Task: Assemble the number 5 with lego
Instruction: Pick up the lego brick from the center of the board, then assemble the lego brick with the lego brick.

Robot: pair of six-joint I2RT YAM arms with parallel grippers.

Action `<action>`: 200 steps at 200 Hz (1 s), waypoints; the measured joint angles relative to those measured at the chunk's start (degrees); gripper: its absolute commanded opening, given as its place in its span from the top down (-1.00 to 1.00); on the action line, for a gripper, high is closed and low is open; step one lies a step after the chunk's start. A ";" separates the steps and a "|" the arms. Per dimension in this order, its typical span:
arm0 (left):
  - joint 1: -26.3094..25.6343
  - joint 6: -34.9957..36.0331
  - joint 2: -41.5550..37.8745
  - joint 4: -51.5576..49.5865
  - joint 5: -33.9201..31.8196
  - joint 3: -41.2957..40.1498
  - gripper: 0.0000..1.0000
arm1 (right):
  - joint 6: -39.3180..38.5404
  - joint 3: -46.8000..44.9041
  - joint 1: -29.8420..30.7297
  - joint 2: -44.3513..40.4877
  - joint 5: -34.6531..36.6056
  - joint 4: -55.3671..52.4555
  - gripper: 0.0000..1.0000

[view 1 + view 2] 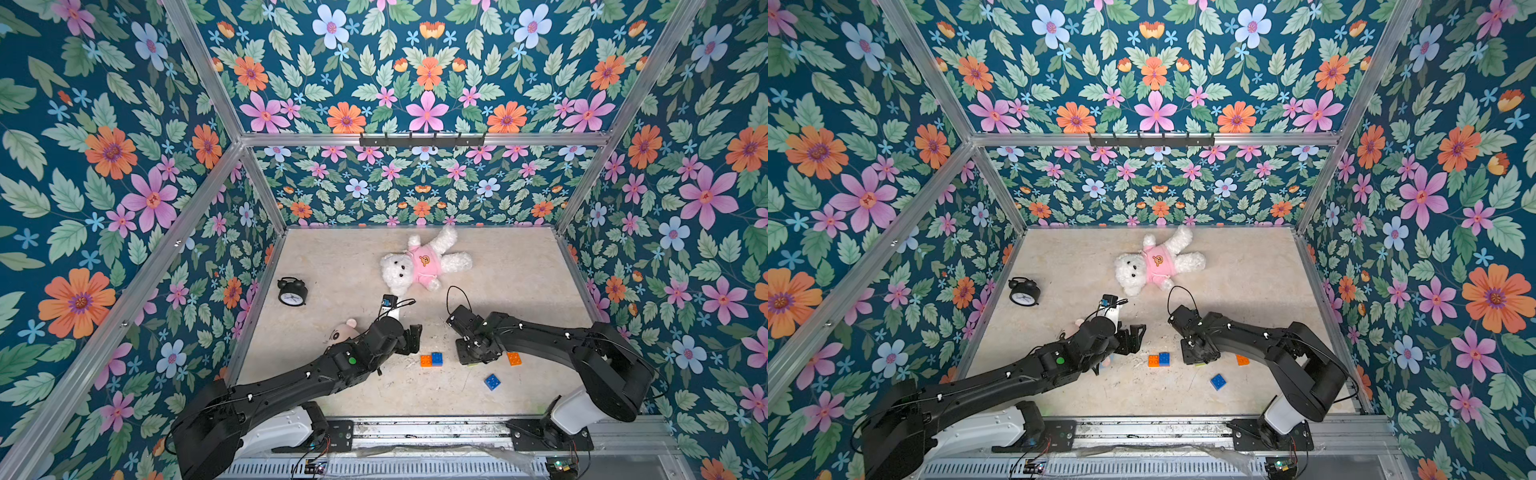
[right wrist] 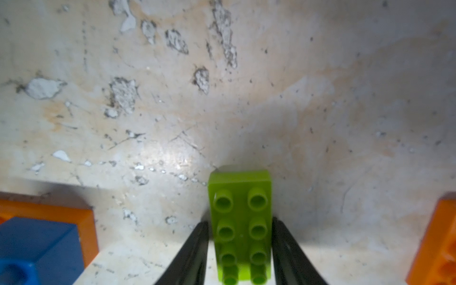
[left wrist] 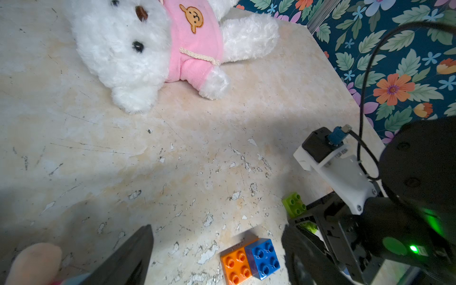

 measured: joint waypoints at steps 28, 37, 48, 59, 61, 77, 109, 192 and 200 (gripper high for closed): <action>0.00 -0.02 0.07 0.00 0.00 0.00 -0.74 | -0.22 0.09 0.00 0.09 -0.15 0.22 0.16; 0.00 -0.02 0.09 0.00 0.00 0.00 -0.73 | -0.24 0.11 0.00 0.15 -0.26 0.26 0.20; 0.00 -0.02 0.20 0.02 0.00 0.00 -0.73 | -0.37 0.11 0.00 0.20 -0.37 0.42 0.23; 0.00 0.00 0.39 0.02 0.20 0.02 -0.73 | -0.39 -0.04 0.00 0.11 -0.39 0.55 0.26; 0.00 0.00 0.42 0.02 0.24 0.02 -0.73 | -0.39 -0.09 0.00 0.07 -0.37 0.59 0.27; 0.00 0.00 0.46 -0.02 0.35 0.11 -0.73 | -0.42 -0.22 0.02 -0.39 -0.35 0.83 0.37; 0.00 0.00 0.07 -0.11 0.35 0.00 -0.73 | -1.92 -0.24 -0.07 -3.45 -0.22 1.03 0.39; 1.01 -4.07 -5.86 -1.88 -2.38 -1.97 -0.79 | -24.72 1.42 6.49 -13.03 -2.60 8.50 0.46; 1.86 -4.22 -6.38 -1.86 -1.99 -2.25 -0.79 | -27.67 1.51 6.69 -13.09 -3.89 9.16 0.46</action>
